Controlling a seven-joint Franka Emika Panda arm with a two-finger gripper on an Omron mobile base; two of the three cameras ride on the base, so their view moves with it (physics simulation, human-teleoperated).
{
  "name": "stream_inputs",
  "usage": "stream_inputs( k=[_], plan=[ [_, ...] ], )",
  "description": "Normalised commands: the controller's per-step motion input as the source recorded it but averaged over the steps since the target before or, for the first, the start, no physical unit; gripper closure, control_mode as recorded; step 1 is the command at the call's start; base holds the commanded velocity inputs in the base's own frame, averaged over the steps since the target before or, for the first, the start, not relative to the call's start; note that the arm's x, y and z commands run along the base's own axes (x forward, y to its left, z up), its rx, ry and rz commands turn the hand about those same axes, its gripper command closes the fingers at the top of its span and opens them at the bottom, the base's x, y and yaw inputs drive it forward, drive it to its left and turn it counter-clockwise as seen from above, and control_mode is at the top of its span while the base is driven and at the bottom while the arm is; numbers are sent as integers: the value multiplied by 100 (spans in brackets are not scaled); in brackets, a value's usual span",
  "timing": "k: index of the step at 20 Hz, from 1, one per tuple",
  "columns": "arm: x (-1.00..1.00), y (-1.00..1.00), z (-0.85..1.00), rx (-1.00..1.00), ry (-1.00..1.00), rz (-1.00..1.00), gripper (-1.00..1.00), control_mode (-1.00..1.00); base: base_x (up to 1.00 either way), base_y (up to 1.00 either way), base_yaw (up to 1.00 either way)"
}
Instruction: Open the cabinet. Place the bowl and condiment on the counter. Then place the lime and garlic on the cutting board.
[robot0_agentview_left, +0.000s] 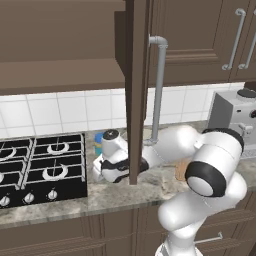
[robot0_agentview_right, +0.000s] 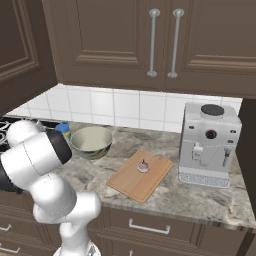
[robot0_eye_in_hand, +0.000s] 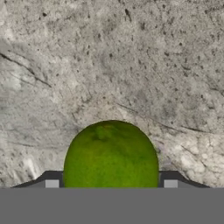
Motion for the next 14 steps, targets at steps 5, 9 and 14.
stream_inputs(
  k=[5, 9, 14],
  plan=[
    [-61, -93, 0, 4, -12, -3, 100, -100, 0, 0, 0],
    [-66, -94, 11, 7, -13, 0, 100, -100, 0, 0, 0],
    [-55, -59, 55, 4, -1, 0, 100, -100, 0, 0, 0]
  ],
)
